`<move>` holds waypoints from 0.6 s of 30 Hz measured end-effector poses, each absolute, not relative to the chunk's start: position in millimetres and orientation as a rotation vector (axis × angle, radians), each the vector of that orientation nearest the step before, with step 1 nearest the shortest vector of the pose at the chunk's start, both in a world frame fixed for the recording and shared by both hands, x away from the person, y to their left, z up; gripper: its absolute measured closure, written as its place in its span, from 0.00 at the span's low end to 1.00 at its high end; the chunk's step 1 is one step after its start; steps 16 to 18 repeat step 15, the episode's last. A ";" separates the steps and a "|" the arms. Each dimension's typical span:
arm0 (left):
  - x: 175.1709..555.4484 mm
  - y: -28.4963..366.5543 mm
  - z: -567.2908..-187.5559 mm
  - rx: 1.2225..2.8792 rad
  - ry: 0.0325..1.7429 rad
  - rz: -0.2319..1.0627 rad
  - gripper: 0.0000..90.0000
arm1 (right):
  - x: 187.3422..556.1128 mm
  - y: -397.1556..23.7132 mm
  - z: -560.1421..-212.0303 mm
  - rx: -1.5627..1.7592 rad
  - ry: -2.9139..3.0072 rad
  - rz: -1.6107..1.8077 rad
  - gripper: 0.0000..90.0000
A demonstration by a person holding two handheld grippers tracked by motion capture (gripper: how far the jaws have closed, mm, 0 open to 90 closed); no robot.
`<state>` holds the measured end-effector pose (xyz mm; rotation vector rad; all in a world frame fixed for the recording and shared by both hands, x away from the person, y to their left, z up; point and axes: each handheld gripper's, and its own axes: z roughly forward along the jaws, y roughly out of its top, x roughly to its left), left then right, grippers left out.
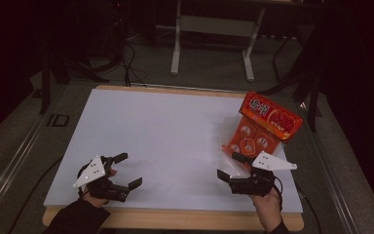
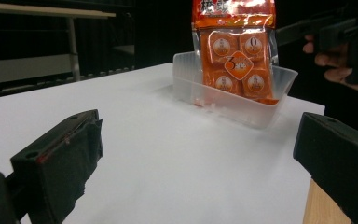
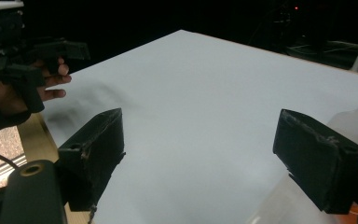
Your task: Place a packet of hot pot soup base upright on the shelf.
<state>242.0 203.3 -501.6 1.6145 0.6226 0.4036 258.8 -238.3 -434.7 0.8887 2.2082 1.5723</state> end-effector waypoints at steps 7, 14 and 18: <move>241.6 201.9 -503.2 1.633 0.611 0.413 0.02 | 260.8 -229.8 -446.5 0.870 2.251 1.544 0.18; 241.8 202.5 -503.2 1.626 0.614 0.412 0.02 | 261.2 -228.1 -450.8 0.858 2.265 1.531 0.18; 241.7 202.5 -503.0 1.624 0.613 0.413 0.02 | 261.2 -228.7 -450.4 0.858 2.262 1.530 0.18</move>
